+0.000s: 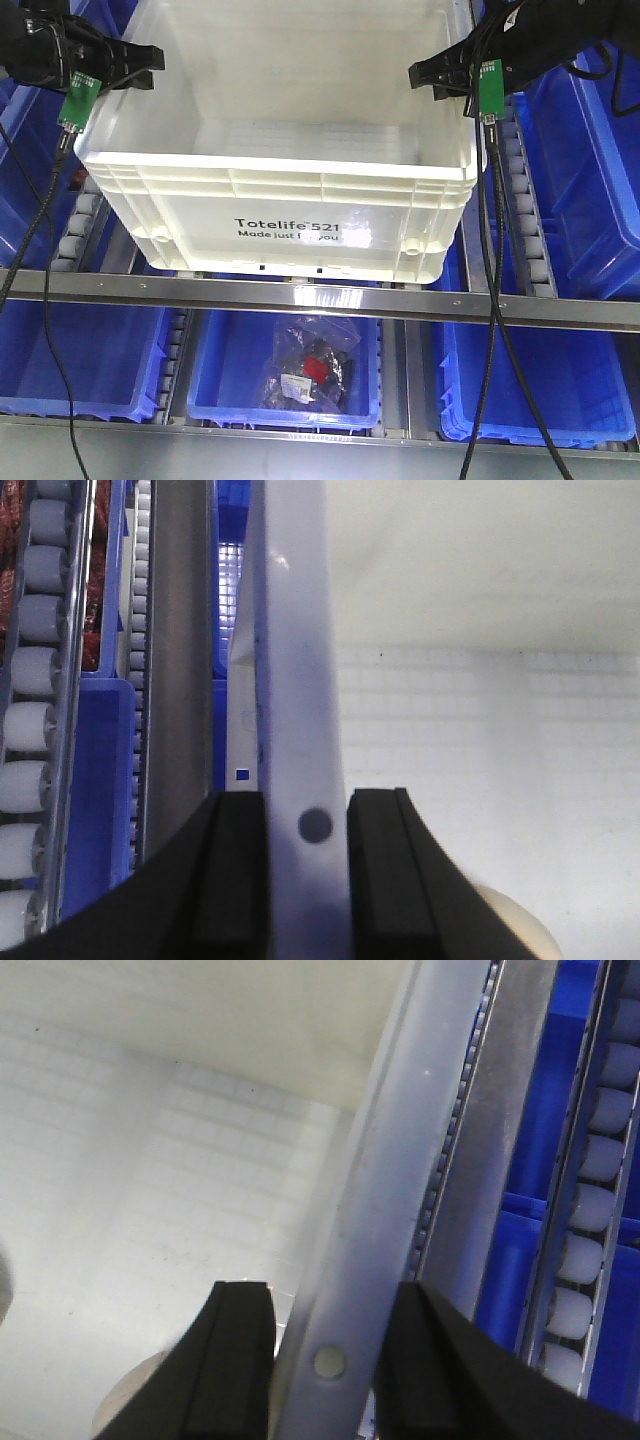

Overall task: Place moving items into box and shelve
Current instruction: 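Push the tote with both grippers onto the shelf's roller lane, then open both grippers to release the tote rims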

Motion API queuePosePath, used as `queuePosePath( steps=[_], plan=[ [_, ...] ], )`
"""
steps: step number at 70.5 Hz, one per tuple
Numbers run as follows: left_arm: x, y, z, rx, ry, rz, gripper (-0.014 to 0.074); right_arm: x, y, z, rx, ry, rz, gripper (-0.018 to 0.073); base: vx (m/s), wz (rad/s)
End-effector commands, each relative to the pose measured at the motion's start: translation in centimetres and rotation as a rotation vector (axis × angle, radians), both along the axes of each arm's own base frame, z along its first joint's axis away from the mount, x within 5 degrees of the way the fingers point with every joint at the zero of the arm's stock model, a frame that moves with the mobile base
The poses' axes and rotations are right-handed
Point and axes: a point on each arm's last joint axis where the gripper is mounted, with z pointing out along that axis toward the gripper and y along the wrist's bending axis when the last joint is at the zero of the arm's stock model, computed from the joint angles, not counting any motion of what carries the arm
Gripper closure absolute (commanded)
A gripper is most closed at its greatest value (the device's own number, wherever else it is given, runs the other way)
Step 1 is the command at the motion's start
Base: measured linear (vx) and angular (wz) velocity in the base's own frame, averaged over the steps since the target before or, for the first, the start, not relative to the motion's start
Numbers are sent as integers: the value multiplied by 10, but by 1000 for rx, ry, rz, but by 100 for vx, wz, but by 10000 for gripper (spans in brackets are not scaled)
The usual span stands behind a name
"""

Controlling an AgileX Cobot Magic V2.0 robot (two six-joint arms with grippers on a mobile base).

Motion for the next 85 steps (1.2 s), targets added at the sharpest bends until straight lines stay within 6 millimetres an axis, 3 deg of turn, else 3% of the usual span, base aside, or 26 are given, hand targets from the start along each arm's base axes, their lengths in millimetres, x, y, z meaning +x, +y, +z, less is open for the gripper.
queuePosePath(
  steps=[1, 8, 18, 41, 49, 66, 85],
  plan=[
    [-3, -9, 33, -63, -134, 0, 603, -6, 5, 50, 45, -241, 42, 567, 0, 0],
    [-3, -10, 33, -22, -149, -36, 568, -6, 5, 50, 47, -241, 42, 547, 0, 0],
    [-3, -13, 33, -21, -151, -45, 472, -6, 5, 50, 47, -241, 42, 447, 0, 0],
    [-3, -13, 33, -22, -153, -43, 132, -6, 5, 50, 58, -242, 34, 15, 0, 0],
    [-2, -12, 34, -24, -165, -35, 55, -5, 5, 51, 62, -244, 29, -71, 0, 0],
    [-5, -9, 50, -25, -252, -8, 29, -7, 4, 54, 54, -255, 30, -68, 0, 0],
    [-15, -6, 66, 44, -300, -26, 29, -19, -2, 74, 31, -314, 32, -20, 0, 0]
  ],
)
